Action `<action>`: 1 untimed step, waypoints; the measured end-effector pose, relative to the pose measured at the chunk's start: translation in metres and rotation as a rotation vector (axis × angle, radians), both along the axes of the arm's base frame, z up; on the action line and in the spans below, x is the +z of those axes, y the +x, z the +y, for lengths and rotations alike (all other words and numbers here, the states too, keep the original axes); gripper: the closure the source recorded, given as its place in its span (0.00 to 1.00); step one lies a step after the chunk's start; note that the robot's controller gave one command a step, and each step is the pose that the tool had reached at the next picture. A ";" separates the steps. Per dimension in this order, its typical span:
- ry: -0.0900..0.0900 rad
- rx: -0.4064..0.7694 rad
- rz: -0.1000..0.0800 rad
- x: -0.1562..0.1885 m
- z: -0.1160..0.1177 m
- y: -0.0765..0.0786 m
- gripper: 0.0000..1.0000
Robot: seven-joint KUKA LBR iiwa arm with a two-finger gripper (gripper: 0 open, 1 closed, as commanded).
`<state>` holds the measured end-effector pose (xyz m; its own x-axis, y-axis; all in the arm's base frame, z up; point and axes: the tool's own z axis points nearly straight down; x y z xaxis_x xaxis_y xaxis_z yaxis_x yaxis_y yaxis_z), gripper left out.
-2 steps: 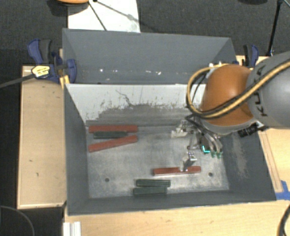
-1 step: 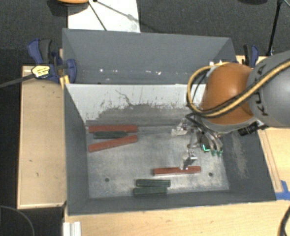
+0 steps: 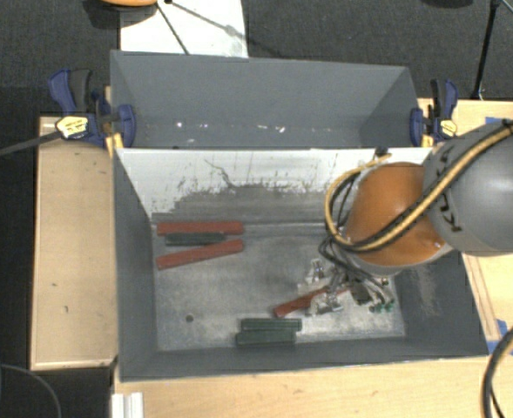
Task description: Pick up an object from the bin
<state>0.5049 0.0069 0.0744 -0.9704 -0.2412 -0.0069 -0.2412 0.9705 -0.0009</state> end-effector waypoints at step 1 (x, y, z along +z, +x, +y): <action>0.000 0.000 0.000 0.000 0.000 0.000 1.00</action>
Offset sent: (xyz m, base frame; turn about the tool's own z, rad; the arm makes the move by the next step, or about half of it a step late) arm 0.0179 -0.0042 0.2219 -0.0367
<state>0.5049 0.0069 0.0744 -0.9705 -0.2409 -0.0069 -0.2409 0.9706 -0.0008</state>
